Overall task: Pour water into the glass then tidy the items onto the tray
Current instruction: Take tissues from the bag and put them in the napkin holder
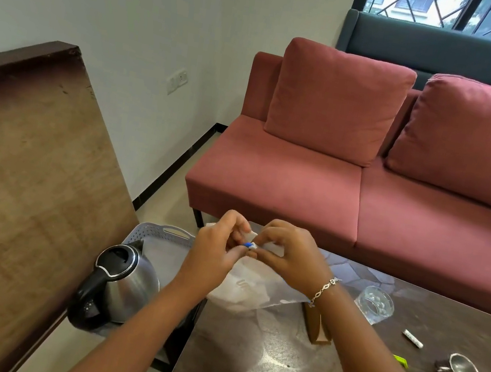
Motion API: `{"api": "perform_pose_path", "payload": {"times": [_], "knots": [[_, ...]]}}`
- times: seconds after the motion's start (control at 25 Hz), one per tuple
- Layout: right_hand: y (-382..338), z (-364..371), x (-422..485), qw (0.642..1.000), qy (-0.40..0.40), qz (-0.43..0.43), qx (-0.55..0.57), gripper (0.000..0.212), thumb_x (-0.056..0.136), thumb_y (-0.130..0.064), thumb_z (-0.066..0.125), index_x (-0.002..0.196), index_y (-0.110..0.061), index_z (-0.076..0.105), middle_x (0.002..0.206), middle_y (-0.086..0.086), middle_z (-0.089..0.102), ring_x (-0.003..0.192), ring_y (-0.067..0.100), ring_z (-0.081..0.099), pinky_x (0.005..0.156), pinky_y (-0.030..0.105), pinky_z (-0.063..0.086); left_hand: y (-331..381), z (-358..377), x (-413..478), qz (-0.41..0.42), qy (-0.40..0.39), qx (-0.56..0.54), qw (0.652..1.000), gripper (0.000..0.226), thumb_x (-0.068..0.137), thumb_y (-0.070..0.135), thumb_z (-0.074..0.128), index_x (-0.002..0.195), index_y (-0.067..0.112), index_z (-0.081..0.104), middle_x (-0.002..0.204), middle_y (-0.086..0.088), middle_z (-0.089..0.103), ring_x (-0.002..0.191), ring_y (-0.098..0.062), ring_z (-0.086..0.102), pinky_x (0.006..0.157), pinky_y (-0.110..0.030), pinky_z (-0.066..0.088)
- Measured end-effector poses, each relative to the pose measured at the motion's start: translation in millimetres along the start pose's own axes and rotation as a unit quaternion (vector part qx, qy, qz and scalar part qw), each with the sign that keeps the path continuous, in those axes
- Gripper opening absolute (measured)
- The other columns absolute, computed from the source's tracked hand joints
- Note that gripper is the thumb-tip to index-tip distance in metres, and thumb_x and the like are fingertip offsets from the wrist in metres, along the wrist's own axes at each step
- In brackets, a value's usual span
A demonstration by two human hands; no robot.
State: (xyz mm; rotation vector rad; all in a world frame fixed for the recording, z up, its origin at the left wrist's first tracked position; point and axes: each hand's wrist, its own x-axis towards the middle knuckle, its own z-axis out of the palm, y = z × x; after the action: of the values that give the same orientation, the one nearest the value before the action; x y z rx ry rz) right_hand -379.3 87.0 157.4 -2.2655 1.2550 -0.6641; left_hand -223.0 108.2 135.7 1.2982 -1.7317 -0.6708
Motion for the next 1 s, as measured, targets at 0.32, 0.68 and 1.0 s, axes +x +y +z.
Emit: {"api": "perform_pose_path", "payload": {"times": [0.32, 0.68, 1.0], "knots": [[1.2, 2.7, 7.5, 0.998, 0.009, -0.038, -0.042, 0.016, 0.083, -0.019, 0.063, 0.086, -0.003, 0.062, 0.089, 0.009, 0.060, 0.076, 0.024, 0.056, 0.066, 0.035, 0.042, 0.5, 2.4, 1.3, -0.048, 0.042, -0.087, 0.994, 0.033, 0.072, -0.006, 0.072, 0.060, 0.022, 0.059, 0.066, 0.010, 0.065, 0.063, -0.002, 0.063, 0.066, -0.023, 0.057], [14.6, 0.9, 1.5, 0.987, 0.031, -0.083, -0.131, 0.018, 0.086, -0.022, 0.058, 0.085, -0.004, 0.060, 0.089, 0.010, 0.061, 0.069, 0.025, 0.055, 0.059, 0.033, 0.042, -7.4, -5.9, 6.1, -0.075, 0.083, -0.118, 0.987, 0.042, 0.067, -0.012, 0.071, 0.055, 0.026, 0.060, 0.055, 0.007, 0.063, 0.059, -0.012, 0.060, 0.061, -0.029, 0.053], [53.5, -24.3, -19.6, 0.982, 0.053, -0.018, -0.180, 0.015, 0.083, -0.018, 0.064, 0.082, -0.003, 0.062, 0.086, 0.010, 0.062, 0.068, 0.030, 0.059, 0.057, 0.027, 0.038, -33.3, -44.8, 16.5, -0.094, 0.155, -0.155, 0.971, 0.040, 0.068, -0.017, 0.068, 0.056, 0.020, 0.060, 0.050, 0.009, 0.065, 0.049, -0.002, 0.061, 0.056, -0.015, 0.054]]}}
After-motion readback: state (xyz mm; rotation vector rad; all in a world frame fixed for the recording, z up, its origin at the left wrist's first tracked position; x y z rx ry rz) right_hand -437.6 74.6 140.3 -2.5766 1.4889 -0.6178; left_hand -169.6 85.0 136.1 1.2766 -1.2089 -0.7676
